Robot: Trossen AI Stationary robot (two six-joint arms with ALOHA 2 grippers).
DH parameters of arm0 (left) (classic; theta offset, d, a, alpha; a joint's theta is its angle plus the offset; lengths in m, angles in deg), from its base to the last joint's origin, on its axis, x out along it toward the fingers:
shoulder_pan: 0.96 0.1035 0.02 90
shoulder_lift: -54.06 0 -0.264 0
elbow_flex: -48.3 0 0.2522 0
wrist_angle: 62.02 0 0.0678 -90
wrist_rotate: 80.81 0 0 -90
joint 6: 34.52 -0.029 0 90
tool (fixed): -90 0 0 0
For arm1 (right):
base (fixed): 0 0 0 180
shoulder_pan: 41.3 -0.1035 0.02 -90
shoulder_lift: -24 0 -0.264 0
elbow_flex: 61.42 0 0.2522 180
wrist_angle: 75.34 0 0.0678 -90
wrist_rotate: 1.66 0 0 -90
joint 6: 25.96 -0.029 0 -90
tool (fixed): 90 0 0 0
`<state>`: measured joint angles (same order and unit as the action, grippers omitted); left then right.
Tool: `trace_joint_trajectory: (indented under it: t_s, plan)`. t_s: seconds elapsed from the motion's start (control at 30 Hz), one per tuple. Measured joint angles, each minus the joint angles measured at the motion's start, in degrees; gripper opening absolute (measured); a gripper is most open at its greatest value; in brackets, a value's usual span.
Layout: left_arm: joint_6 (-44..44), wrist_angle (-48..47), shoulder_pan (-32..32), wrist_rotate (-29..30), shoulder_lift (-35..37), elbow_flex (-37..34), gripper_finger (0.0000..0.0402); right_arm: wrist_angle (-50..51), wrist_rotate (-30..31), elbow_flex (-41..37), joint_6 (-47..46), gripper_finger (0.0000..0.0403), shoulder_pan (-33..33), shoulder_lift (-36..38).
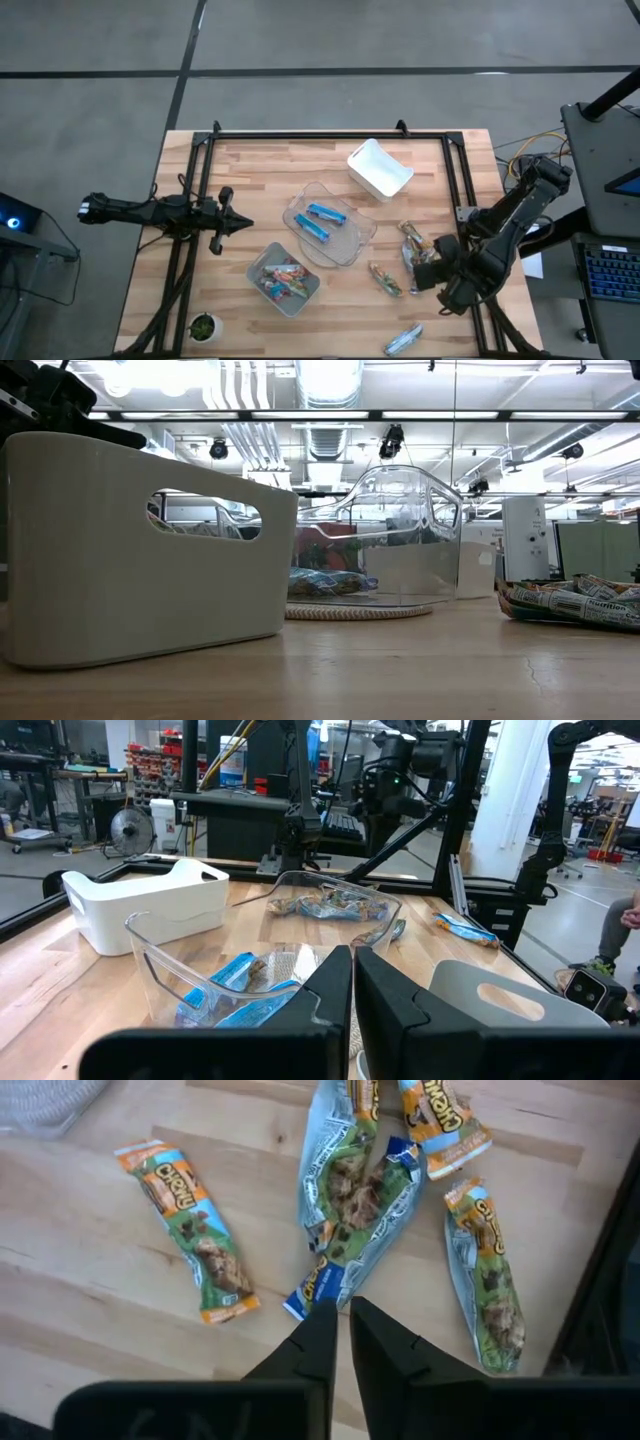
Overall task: Pick and place Granola Bars by type
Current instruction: Put the blue granola bar into the transparent bin
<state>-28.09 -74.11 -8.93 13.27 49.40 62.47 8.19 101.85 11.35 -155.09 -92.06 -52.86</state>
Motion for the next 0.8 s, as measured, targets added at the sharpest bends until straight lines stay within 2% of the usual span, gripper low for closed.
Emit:
trace_joint_trajectory:
  t_s: [0.13,0.53,0.8]
  plan:
    - [0.0,0.0,0.0,0.0,0.0,0.0,0.0,0.0,0.1,-0.3,-2.2,0.0063,0.0,0.0]
    - [0.0,0.0,0.0,0.0,0.0,0.0,0.0,-0.8,0.0,-1.1,-5.5,0.0217,2.7,0.0]
    - [0.0,0.0,0.0,0.0,0.0,0.0,0.0,-1.3,-0.5,-1.8,-5.0,0.0276,6.0,-0.1]
